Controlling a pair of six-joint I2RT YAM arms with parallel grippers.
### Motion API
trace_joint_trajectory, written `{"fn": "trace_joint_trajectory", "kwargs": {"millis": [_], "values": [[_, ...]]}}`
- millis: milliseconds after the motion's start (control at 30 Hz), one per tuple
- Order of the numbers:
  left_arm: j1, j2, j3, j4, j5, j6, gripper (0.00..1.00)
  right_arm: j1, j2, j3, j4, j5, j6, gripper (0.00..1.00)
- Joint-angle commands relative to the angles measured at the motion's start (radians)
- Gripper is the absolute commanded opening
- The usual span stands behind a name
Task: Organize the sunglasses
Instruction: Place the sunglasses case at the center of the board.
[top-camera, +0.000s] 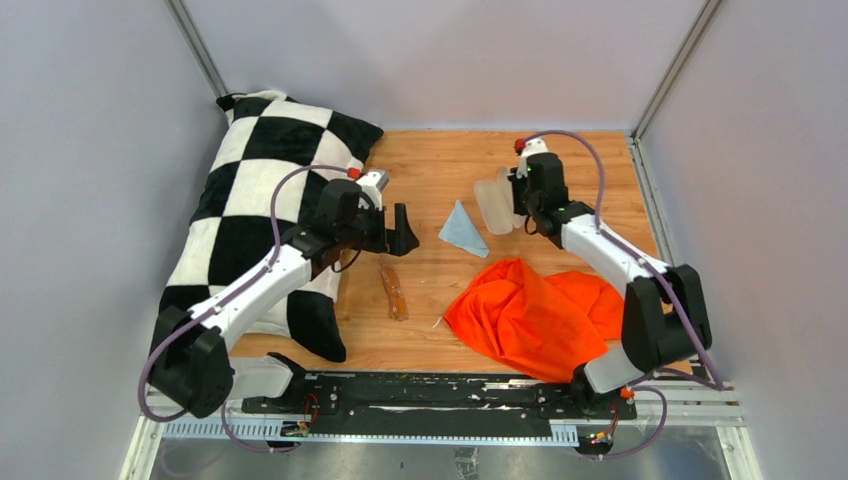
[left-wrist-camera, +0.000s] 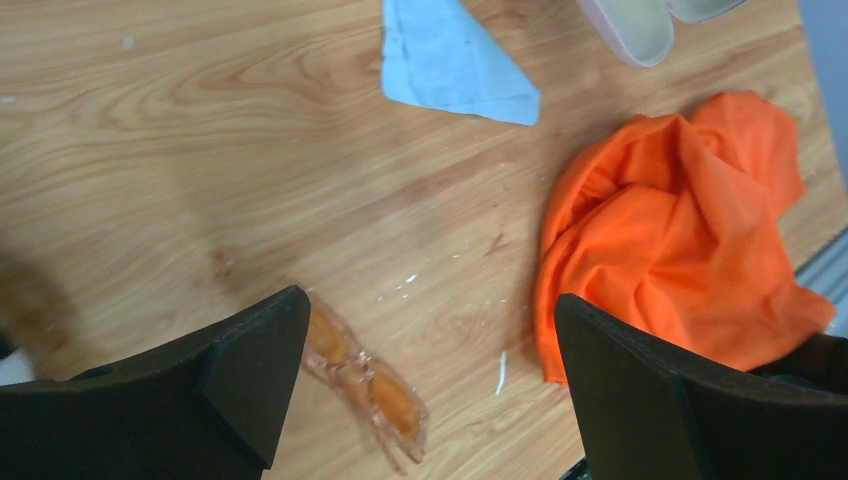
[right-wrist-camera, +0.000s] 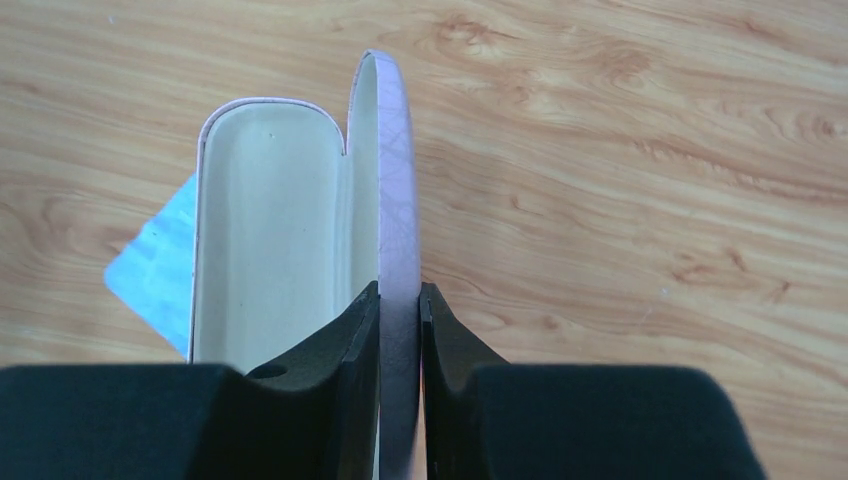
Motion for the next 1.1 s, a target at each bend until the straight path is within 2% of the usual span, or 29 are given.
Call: {"fn": "trace_joint_trajectory", "kwargs": {"millis": [0, 133, 400, 533, 833, 867, 967, 1067], "values": [[-0.012, -0.123, -0.041, -0.092, -0.224, 0.02, 1.0, 0.045, 0.088, 0.05, 0.168, 0.074, -0.166, 0.0], [-0.012, -0.2, -0.094, -0.065, -0.283, -0.006, 1.0, 0.051, 0.185, 0.08, 0.231, 0.06, -0.218, 0.0], [-0.012, -0.216, -0.132, -0.039, -0.277, -0.029, 1.0, 0.05, 0.3, 0.058, 0.462, -0.057, -0.396, 0.0], [-0.012, -0.237, -0.149, 0.021, -0.226, -0.038, 1.0, 0.049, 0.351, 0.081, 0.472, -0.165, -0.521, 0.0], [-0.012, -0.235, -0.145, -0.012, -0.225, -0.054, 1.0, 0.032, 0.402, 0.092, 0.432, -0.2, -0.57, 0.02], [-0.012, -0.238, -0.15, -0.004, -0.231, -0.06, 1.0, 0.031, 0.401, 0.089, 0.429, -0.196, -0.57, 0.07], [-0.012, -0.246, -0.16, 0.006, -0.236, -0.057, 1.0, 0.032, 0.391, 0.088, 0.411, -0.192, -0.569, 0.41], [-0.011, -0.248, -0.148, -0.017, -0.256, -0.038, 1.0, 0.031, 0.358, 0.078, 0.415, -0.163, -0.558, 0.53]]}}
